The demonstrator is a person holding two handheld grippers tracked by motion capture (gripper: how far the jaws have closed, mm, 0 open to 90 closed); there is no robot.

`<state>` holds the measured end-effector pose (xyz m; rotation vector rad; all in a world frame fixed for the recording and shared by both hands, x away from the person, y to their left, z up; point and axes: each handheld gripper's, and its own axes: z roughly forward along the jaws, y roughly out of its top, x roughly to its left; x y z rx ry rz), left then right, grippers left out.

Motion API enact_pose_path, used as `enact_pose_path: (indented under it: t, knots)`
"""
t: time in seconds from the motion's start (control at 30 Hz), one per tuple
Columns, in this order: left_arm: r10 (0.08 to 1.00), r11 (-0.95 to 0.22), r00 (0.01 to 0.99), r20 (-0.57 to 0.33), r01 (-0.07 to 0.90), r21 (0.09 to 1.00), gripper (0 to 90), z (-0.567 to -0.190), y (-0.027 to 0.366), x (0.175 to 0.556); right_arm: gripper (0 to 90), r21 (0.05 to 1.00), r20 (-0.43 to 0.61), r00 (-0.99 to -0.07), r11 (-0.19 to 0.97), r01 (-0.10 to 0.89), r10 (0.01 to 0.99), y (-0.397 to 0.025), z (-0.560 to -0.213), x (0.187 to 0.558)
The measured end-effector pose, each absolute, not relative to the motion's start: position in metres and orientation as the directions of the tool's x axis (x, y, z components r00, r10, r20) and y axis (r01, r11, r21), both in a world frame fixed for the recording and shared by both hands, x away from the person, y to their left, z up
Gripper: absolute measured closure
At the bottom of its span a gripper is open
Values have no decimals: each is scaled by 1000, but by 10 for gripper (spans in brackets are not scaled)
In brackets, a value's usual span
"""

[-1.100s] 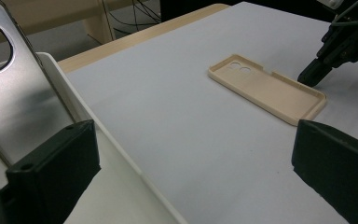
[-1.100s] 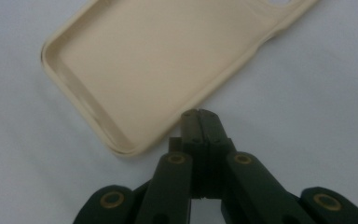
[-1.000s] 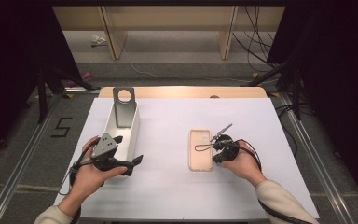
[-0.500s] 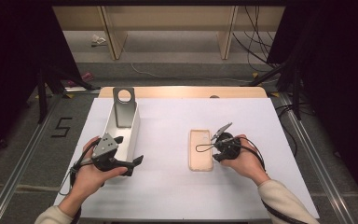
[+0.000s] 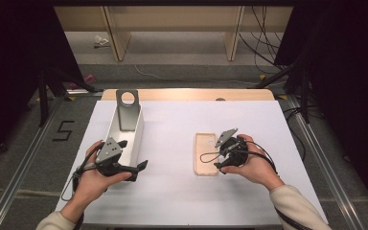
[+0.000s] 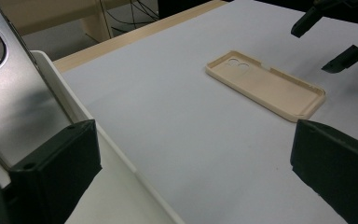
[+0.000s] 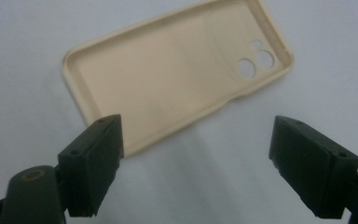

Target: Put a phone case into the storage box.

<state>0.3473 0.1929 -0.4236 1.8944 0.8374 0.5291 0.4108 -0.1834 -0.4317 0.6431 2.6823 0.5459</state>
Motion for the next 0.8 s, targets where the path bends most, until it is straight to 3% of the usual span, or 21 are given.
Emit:
enact_pose_path:
  t: [0.4, 0.8]
  knots:
    - [737, -306, 676, 9, 322, 896, 12, -424, 192, 347, 200, 335, -249, -916, 915, 223, 314, -156, -442, 398]
    - [734, -311, 678, 19, 311, 898, 12, -424, 192, 347, 218, 275, -277, -930, 947, 164, 241, -139, -448, 398]
